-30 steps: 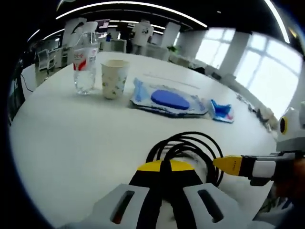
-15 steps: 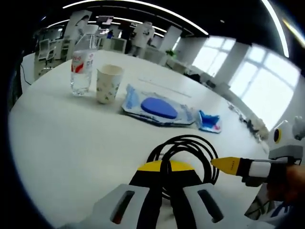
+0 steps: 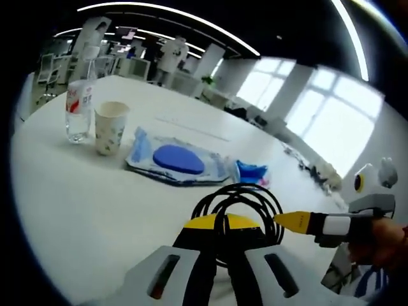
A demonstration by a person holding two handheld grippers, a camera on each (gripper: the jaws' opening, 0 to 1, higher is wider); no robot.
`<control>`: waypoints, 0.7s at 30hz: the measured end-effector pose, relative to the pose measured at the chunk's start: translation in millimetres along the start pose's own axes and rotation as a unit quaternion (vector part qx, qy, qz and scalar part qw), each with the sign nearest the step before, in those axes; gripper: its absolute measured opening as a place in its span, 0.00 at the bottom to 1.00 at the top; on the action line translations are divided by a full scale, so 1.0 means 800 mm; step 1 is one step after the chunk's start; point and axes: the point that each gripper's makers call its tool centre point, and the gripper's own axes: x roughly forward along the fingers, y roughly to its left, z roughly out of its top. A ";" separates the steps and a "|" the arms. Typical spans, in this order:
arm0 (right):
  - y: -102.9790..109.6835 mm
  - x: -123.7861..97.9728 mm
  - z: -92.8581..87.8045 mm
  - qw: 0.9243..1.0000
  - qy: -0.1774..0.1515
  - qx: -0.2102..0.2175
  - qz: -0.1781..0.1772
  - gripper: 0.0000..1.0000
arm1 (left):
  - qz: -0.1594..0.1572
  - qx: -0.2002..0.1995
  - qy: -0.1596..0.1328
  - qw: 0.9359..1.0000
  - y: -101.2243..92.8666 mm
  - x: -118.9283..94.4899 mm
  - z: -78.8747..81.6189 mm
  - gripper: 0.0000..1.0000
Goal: Arrange the tabletop items into an orderly group along one side of the table until the central work area is clear of visible clutter.
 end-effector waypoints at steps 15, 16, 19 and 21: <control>-0.049 -0.001 0.015 0.999 -0.013 0.018 -0.030 0.00 | -0.032 0.011 0.004 0.999 -0.029 0.041 0.004 0.02; -0.051 -0.001 0.016 0.999 -0.013 0.019 -0.031 0.00 | -0.034 0.010 0.004 0.999 -0.030 0.043 0.004 0.02; -0.060 0.005 0.019 0.999 -0.015 0.022 -0.036 0.00 | -0.035 0.003 0.003 0.999 -0.029 0.050 0.003 0.02; -0.064 0.009 0.019 0.999 -0.013 0.025 -0.040 0.00 | -0.034 -0.002 0.006 0.999 -0.029 0.055 0.001 0.02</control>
